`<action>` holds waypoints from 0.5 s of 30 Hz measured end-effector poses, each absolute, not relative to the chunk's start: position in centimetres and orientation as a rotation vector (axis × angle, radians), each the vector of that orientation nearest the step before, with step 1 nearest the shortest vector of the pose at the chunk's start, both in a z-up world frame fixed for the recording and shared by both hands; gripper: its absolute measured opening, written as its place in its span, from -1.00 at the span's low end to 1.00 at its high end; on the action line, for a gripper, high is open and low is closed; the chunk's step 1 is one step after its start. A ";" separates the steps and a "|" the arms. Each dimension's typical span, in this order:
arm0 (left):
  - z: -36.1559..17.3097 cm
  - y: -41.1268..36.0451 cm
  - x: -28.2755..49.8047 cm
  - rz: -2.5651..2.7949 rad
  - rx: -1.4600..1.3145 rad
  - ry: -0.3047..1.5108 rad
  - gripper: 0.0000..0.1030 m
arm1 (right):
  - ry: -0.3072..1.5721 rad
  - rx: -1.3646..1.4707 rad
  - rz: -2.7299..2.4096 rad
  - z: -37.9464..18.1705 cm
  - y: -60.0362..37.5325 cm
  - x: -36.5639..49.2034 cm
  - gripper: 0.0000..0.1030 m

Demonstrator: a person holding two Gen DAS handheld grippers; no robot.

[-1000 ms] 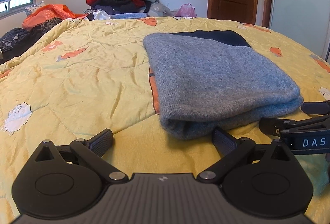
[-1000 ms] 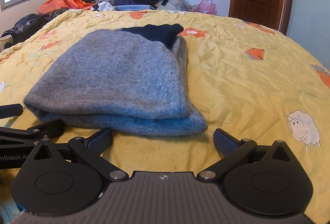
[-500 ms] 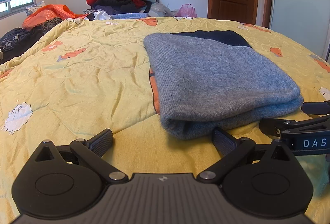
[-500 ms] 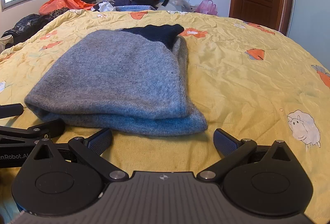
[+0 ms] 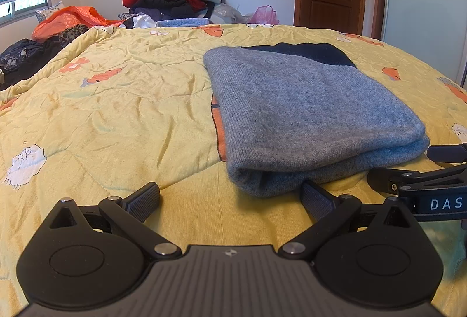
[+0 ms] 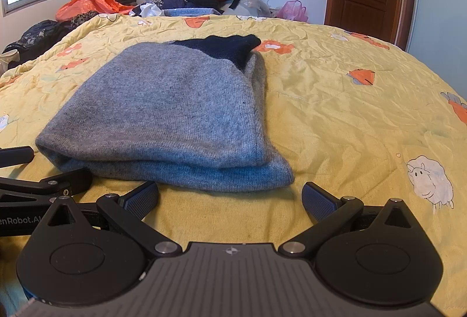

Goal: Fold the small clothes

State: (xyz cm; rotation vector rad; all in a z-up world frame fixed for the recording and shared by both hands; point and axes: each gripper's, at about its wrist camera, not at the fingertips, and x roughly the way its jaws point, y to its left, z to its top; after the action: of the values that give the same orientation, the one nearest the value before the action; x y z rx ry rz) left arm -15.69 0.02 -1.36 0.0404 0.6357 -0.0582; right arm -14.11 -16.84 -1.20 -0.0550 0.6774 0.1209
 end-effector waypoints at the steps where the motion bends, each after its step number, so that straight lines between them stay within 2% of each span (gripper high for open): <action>1: -1.4 0.0 -15.7 -0.058 0.040 0.636 1.00 | 0.677 -0.055 0.121 -1.2 -16.8 -14.1 0.99; 15: -1.4 0.1 -15.7 -0.058 0.040 0.635 1.00 | 0.676 -0.054 0.121 -1.2 -16.8 -14.2 0.99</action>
State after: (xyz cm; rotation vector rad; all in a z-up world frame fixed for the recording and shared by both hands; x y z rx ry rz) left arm -15.70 0.06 -1.38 0.0402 0.6353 -0.0581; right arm -14.18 -16.77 -1.21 -0.0542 0.6762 0.1208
